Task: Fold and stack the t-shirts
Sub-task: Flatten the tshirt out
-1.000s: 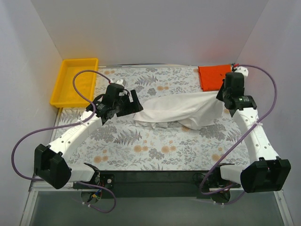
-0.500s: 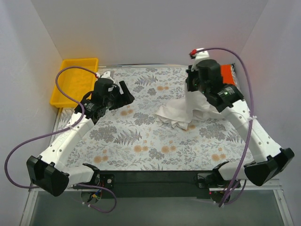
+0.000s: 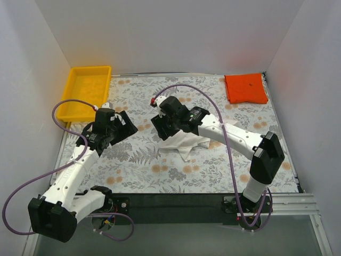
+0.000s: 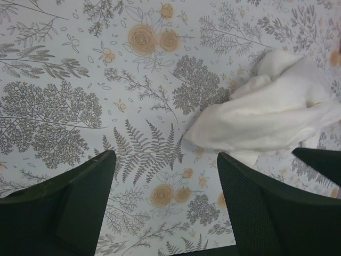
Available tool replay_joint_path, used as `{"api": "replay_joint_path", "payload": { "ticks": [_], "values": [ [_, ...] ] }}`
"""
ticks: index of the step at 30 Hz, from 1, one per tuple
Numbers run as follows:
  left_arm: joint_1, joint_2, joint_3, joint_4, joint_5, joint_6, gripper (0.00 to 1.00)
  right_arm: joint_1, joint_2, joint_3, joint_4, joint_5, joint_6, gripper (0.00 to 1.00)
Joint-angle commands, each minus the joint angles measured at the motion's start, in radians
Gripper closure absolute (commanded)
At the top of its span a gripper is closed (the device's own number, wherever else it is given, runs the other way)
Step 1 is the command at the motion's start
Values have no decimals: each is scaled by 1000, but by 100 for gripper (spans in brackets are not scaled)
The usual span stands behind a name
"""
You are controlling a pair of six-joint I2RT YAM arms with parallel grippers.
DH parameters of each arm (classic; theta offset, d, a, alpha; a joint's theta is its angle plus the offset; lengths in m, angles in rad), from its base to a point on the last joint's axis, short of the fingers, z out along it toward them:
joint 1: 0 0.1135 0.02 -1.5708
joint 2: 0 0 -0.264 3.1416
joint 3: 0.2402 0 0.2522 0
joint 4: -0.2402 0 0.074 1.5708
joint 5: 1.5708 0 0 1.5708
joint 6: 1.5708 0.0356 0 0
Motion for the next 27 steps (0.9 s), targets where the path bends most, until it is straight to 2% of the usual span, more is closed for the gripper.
{"api": "replay_joint_path", "payload": {
  "ticks": [1,5,10,12,15,18,22,23,27],
  "values": [
    [0,20,-29,61,114,9,27,-64,-110,-2,6,116,-10,42],
    [-41,130,-38,146,238,28,25,-243,-214,-166,5,136,27,39],
    [-231,296,26,192,188,72,23,-455,-360,-381,9,170,93,35],
    [-253,368,43,212,177,82,22,-582,-407,-480,23,161,119,34],
    [-287,433,78,224,152,97,22,-747,-458,-603,101,76,179,32],
    [-308,464,103,230,134,117,22,-875,-486,-710,248,-106,239,32],
    [-319,485,114,227,129,126,22,-944,-469,-798,435,-259,325,32],
    [-322,484,109,227,126,128,22,-978,-448,-801,457,-276,335,32],
    [-327,476,91,226,116,132,22,-983,-391,-806,543,-312,374,32]
  ]
}}
